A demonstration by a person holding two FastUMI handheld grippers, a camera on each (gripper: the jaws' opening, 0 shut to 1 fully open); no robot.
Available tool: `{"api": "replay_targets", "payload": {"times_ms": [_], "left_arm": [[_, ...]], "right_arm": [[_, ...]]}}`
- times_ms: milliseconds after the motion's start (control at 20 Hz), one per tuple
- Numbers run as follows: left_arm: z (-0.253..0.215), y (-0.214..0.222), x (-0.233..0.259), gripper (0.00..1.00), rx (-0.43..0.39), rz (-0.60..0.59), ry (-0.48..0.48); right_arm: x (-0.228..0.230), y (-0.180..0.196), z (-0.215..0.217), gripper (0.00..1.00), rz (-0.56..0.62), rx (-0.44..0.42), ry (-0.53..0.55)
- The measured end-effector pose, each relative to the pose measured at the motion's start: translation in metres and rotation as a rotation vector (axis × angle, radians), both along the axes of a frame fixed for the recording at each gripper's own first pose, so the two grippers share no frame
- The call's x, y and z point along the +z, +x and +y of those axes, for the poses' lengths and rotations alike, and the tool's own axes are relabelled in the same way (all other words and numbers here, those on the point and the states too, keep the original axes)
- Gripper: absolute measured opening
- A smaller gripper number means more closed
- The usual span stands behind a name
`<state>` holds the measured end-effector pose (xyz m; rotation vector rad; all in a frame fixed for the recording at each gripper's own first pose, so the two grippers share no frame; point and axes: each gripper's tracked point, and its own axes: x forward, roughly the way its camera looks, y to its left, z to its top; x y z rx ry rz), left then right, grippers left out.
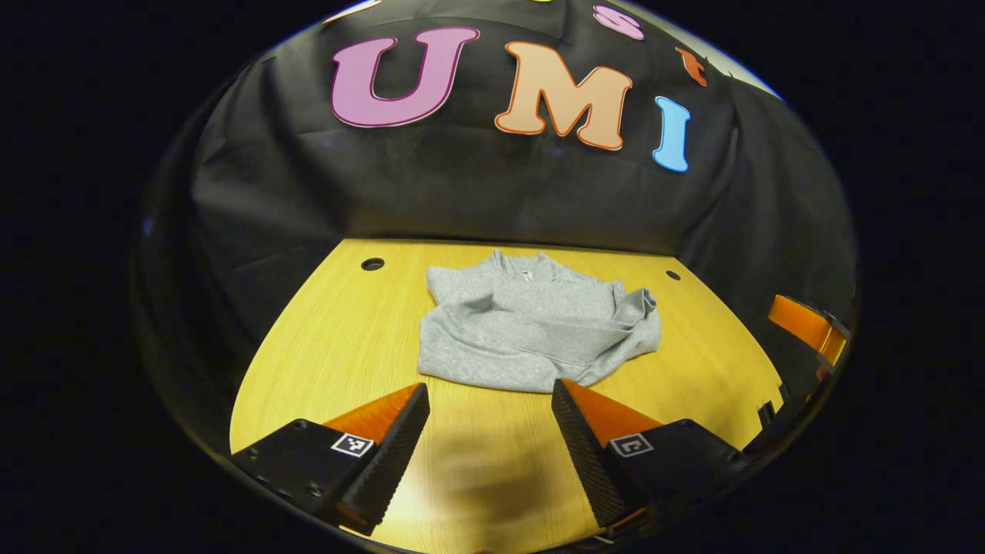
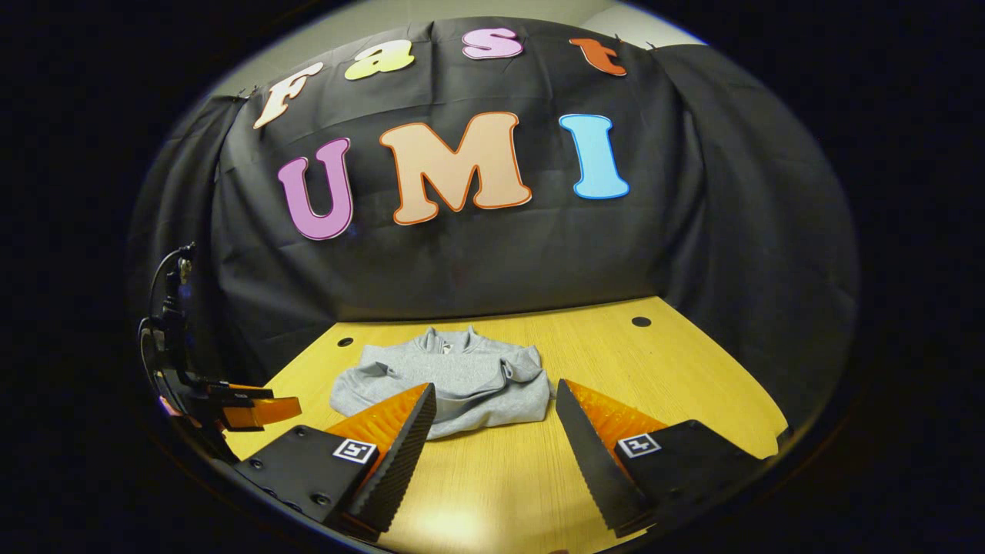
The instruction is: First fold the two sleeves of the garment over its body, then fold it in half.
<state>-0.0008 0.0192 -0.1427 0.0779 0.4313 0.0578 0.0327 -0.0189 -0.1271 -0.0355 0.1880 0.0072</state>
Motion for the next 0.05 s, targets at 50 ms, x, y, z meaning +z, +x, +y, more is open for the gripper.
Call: {"api": "replay_targets", "payload": {"times_ms": [50], "left_arm": [[0.0004, -0.0005, 0.0, 0.95, -0.005, 0.001, -0.003]], "right_arm": [[0.0023, -0.003, 0.0016, 0.98, -0.006, -0.009, 0.006]]}}
